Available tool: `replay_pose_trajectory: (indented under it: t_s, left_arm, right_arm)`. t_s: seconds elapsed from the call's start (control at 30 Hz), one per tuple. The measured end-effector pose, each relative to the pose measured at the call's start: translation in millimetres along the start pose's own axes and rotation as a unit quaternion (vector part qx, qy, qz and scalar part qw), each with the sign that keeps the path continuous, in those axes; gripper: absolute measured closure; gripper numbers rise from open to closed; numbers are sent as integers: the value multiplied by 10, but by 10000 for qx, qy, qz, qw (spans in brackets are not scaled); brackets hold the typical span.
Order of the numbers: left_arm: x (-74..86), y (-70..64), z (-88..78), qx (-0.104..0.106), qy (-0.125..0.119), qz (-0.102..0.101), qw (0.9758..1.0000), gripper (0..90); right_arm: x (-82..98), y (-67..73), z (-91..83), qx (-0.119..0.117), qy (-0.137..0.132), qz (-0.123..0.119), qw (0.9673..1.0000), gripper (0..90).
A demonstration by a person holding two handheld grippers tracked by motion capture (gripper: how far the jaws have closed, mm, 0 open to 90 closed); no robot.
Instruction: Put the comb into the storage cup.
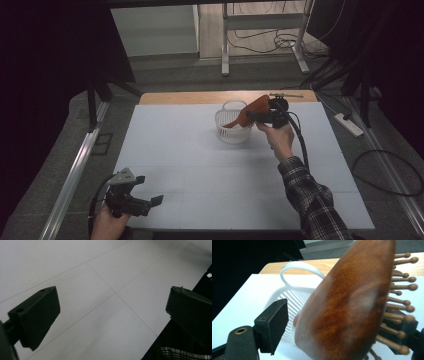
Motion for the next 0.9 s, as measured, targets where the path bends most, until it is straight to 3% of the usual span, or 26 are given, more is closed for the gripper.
replay_pose_trajectory:
  t_s: [0.4, 0.9]
  left_arm:
    - [2, 5, -3, -1, -20, -29, 10000, 0]
    - [2, 5, -3, -11, -17, -31, 10000, 0]
  right_arm:
    - [9, 27, -69, 82, 223, -377, 9990, 148]
    - [92, 64, -162, -161, 478, -726, 9961, 77]
Point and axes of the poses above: each handheld gripper's, and its own axes: z roughly forward along the jaws, x roughly out of its underside, y roughly to its left, the point moved 1 cm from there along z, roughly forward along the jaws
